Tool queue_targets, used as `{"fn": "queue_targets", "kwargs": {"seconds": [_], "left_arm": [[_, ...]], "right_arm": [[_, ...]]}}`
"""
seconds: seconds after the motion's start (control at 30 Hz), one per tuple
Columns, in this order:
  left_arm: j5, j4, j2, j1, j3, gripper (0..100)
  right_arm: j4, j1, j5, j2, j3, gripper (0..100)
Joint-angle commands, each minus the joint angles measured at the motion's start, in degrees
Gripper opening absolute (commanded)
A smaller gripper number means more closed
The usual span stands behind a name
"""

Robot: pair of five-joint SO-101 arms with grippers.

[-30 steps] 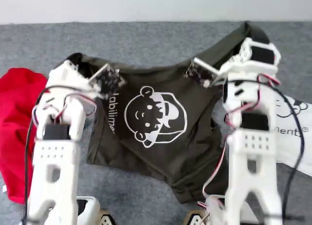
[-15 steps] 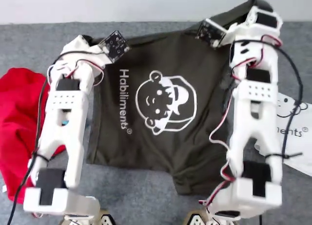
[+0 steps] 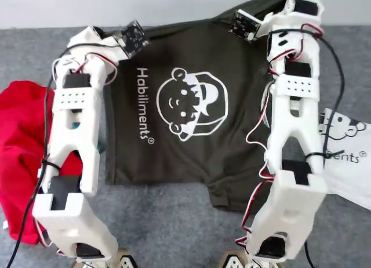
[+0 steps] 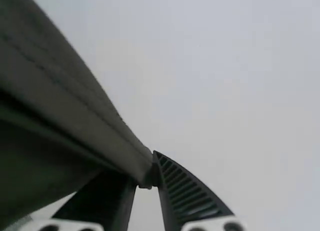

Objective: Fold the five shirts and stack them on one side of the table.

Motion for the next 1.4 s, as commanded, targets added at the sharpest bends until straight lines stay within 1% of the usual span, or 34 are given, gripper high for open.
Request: {"fn": "queue_targets", "kwargs": {"seconds": [0.0,0.17,0.27,0.37,0.57,0.63,0.73,0.9,1.0,1.1,1.13,1.27,1.37], "left_arm": [[-0.62,3.43,0.62,-1.93,-7.25,2],[-0.62,11.78,1.76,-0.62,-10.33,2],[-0.62,16.88,1.49,0.62,-10.33,2],[-0.62,23.3,1.49,1.49,-10.33,2],[-0.62,36.84,1.49,1.93,-10.33,2],[-0.62,40.62,1.49,1.93,-10.33,2],[-0.62,46.51,1.49,2.2,-10.33,2],[-0.62,56.7,1.85,4.04,-10.33,2],[-0.53,60.13,1.93,4.57,-10.07,2],[-0.44,62.51,2.02,4.66,-9.98,2],[-0.35,63.12,2.02,4.57,-9.98,2],[-0.18,64.53,2.11,3.96,-9.27,2],[0.97,64.53,2.11,3.69,-7.43,2]], "right_arm": [[-0.84,-0.48,0.53,0.75,-6.07,1.0],[-0.57,-0.66,0.53,1.89,-6.95,1.0],[5.23,-0.66,0.53,1.63,-7.21,1.0],[15.96,-0.48,0.35,-1.27,-7.38,1.0],[45.41,0.31,0.26,-8.75,-7.38,1.0],[53.76,0.57,-0.18,-10.77,-7.38,1.0],[64.04,0.75,-4.57,-13.05,-7.38,0.9],[81.36,0.66,-9.85,-15.16,-7.38,0.9],[91.12,0.66,-12.66,-15.96,-7.38,0.9],[101.32,0.57,-13.54,-16.22,-7.38,0.9],[103.6,0.4,-13.71,-16.22,-7.12,0.9],[103.69,1.98,-20.4,-19.03,-2.81,0.9],[103.78,1.98,-20.75,-23.78,5.1,0.9]]}}
